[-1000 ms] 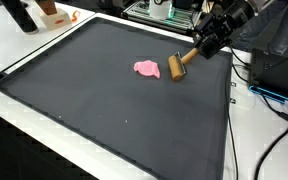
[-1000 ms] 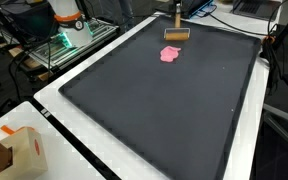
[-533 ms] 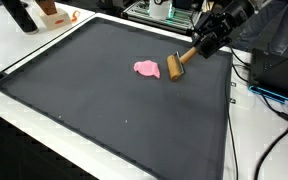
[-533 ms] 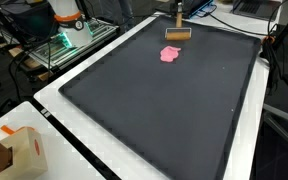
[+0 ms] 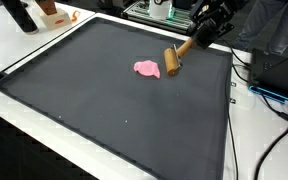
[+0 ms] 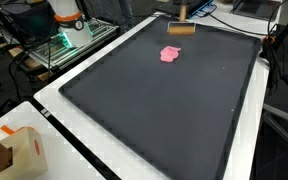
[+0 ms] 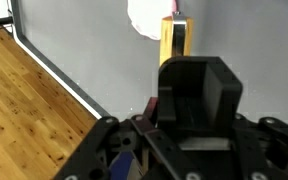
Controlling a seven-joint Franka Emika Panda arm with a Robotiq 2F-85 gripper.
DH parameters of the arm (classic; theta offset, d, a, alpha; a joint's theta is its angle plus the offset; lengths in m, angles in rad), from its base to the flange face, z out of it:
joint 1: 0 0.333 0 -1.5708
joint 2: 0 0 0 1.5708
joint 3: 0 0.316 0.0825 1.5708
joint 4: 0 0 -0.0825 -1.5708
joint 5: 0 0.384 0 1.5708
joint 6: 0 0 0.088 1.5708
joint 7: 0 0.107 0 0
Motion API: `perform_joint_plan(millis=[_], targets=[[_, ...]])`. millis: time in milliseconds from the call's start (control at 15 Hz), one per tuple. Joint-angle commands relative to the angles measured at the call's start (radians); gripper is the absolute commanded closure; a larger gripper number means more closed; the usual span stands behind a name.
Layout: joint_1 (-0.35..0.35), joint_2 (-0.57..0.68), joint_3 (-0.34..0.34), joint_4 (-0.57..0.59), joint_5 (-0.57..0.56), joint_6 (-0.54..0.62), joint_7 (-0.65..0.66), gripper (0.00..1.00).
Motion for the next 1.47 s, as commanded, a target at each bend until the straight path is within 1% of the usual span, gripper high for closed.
perform_joint_plan(millis=[0, 200, 400, 533, 667, 1067, 1267, 1333, 1400], targets=[[-0.041, -0.106, -0.012, -0.032, 0.105, 0.049, -0.178, 0.76], [-0.075, -0.170, -0.027, -0.052, 0.193, 0.133, -0.401, 0.76], [-0.099, -0.226, -0.044, -0.067, 0.286, 0.178, -0.625, 0.76], [-0.107, -0.257, -0.052, -0.062, 0.328, 0.146, -0.722, 0.76], [-0.112, -0.289, -0.059, -0.063, 0.360, 0.119, -0.782, 0.76], [-0.126, -0.383, -0.074, -0.082, 0.439, 0.033, -0.903, 0.76], [-0.130, -0.414, -0.072, -0.096, 0.423, -0.018, -0.914, 0.76], [-0.130, -0.358, -0.065, -0.052, 0.412, 0.003, -0.884, 0.51], [-0.131, -0.368, -0.065, -0.060, 0.412, -0.008, -0.888, 0.51]])
